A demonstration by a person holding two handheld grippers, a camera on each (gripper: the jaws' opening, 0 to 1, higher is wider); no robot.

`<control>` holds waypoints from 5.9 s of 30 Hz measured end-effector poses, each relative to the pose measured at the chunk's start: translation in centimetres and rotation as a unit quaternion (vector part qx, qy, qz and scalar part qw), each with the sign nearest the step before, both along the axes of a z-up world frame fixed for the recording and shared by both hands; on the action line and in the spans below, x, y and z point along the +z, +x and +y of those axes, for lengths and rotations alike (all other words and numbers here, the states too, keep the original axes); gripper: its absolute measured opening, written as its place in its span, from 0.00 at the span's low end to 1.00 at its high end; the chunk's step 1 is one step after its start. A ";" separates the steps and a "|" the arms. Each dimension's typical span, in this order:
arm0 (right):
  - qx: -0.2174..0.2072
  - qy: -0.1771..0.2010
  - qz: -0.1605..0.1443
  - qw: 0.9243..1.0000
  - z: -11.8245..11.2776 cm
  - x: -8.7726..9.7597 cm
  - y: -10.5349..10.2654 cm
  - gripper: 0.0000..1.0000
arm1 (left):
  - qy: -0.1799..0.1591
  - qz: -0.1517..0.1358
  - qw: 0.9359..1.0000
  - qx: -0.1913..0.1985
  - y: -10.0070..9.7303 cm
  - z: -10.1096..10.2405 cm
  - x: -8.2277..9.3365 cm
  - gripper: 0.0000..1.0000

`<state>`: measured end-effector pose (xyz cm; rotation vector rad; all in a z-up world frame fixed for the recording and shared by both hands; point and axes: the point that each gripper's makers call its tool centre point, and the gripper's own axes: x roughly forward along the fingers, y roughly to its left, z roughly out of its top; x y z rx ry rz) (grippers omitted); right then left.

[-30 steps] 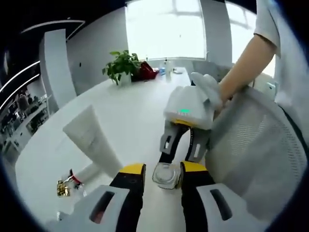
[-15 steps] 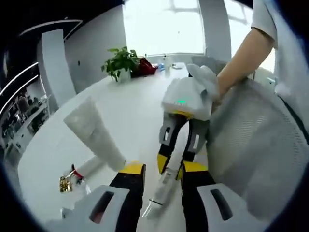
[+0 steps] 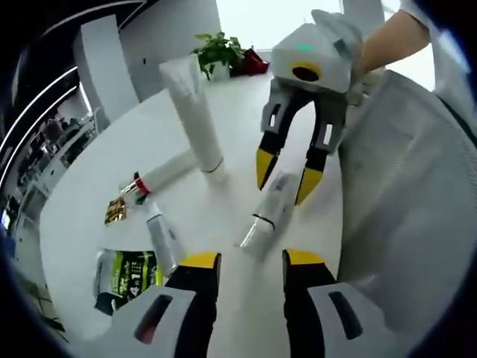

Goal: Arrange the skincare products in the storage area until every visible bottle or jar stands upright without overlapping.

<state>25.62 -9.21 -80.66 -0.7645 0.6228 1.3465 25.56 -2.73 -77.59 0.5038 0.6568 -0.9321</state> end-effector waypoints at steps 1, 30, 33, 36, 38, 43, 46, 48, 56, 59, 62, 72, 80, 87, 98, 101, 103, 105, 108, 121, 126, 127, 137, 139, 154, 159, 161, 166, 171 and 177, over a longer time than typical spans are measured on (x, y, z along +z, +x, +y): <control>-0.002 -0.002 0.001 1.000 0.2 0.0 0.2 0.26 | -0.003 -0.001 1.000 0.003 0.1 0.2 0.0 0.38; -0.055 -0.046 0.039 0.997 1.5 -0.7 0.8 0.19 | -0.036 -0.003 0.999 0.026 -0.6 1.0 0.8 0.41; -0.076 -0.004 0.056 0.996 1.6 0.5 1.1 0.19 | -0.081 0.003 0.996 0.045 0.0 0.3 1.7 0.41; -0.097 0.044 0.078 0.991 1.6 2.1 1.4 0.19 | -0.132 0.004 0.988 0.077 1.0 0.1 3.3 0.40; -0.113 0.064 0.091 0.987 1.2 2.7 1.5 0.19 | -0.166 0.007 0.982 0.091 1.4 -0.3 4.5 0.40; -0.118 0.138 0.113 0.977 1.1 5.3 1.2 0.19 | -0.223 0.013 0.971 0.089 1.8 -1.1 6.6 0.39; -0.105 0.195 0.142 0.965 1.1 6.8 0.4 0.19 | -0.246 0.019 0.964 0.094 2.0 -1.4 7.2 0.35; -0.107 0.220 0.149 0.958 1.1 7.7 0.3 0.19 | -0.285 0.027 0.954 0.089 1.6 -2.4 8.6 0.34; -0.097 0.352 0.215 0.906 1.3 13.0 -1.2 0.19 | -0.385 0.045 0.921 0.040 0.6 -4.8 12.5 0.37; -0.091 0.385 0.227 0.890 1.4 14.6 -1.5 0.19 | -0.407 0.044 0.912 0.030 0.5 -5.2 13.9 0.32; -0.088 0.399 0.226 0.884 1.6 15.8 -1.5 0.19 | -0.428 0.041 0.903 0.019 0.5 -5.3 15.2 0.29; -0.082 0.387 0.195 0.897 2.3 16.7 -1.1 0.20 | -0.390 0.013 0.921 -0.020 0.7 -5.8 16.8 0.24; -0.037 0.231 0.065 0.970 1.3 13.2 -2.0 0.20 | -0.237 -0.024 0.966 -0.096 -0.6 -8.2 14.5 0.24; -0.046 0.176 0.037 0.983 -0.2 10.1 -0.6 0.20 | -0.178 -0.042 0.978 -0.103 0.0 -10.2 11.5 0.23; -0.026 0.100 0.023 0.994 -2.3 4.6 1.1 0.20 | -0.170 -0.026 0.983 -0.063 2.0 -10.5 5.9 0.22; -0.022 0.097 0.027 0.995 -2.5 4.1 1.4 0.20 | -0.169 -0.026 0.983 -0.060 2.3 -10.5 5.5 0.22; -0.013 0.091 0.022 0.995 -2.6 3.9 1.5 0.20 | -0.168 -0.023 0.984 -0.055 2.7 -10.5 5.1 0.22; -0.014 0.090 0.024 0.996 -2.8 3.5 2.1 0.20 | -0.166 -0.023 0.985 -0.049 3.1 -10.6 4.8 0.22; -0.016 0.090 0.029 0.995 -3.0 3.1 2.7 0.20 | -0.164 -0.024 0.985 -0.040 3.5 -11.0 4.6 0.22; -0.040 0.106 0.039 0.993 -3.9 2.6 5.3 0.20 | -0.167 -0.039 0.985 -0.009 6.3 -11.6 4.1 0.22; -0.042 0.113 0.045 0.992 -4.0 2.6 6.1 0.20 | -0.172 -0.034 0.985 -0.002 6.7 -11.7 4.1 0.20; -0.041 0.113 0.046 0.992 -3.9 2.6 6.1 0.20 | -0.173 -0.033 0.984 0.000 6.8 -11.7 4.1 0.20; -0.029 0.093 0.041 0.994 -4.3 1.8 6.7 0.20 | -0.180 -0.030 0.983 0.015 7.3 -11.3 4.3 0.20; -0.031 0.096 0.041 0.994 -4.3 1.8 6.8 0.20 | -0.181 -0.030 0.983 0.016 7.4 -11.3 4.3 0.20; -0.035 0.093 0.038 0.994 -4.2 1.7 6.9 0.21 | -0.192 -0.035 0.980 0.024 7.7 -11.4 4.9 0.21; -0.035 0.090 0.037 0.995 -4.3 1.6 6.9 0.20 | -0.191 -0.035 0.981 0.025 7.6 -11.3 4.9 0.21; -0.035 0.090 0.037 0.995 -4.4 1.6 6.9 0.20 | -0.190 -0.036 0.981 0.024 7.6 -11.3 5.0 0.21; -0.038 0.086 0.033 0.995 -4.6 1.6 7.0 0.23 | -0.187 -0.039 0.981 0.022 7.5 -11.2 5.1 0.21; -0.041 0.086 0.032 0.995 -4.5 1.7 6.9 0.24 | -0.185 -0.041 0.982 0.022 7.5 -11.1 5.3 0.21; -0.054 0.079 0.026 0.995 -4.9 1.7 6.9 0.25 | -0.181 -0.043 0.982 0.022 7.4 -10.8 5.4 0.21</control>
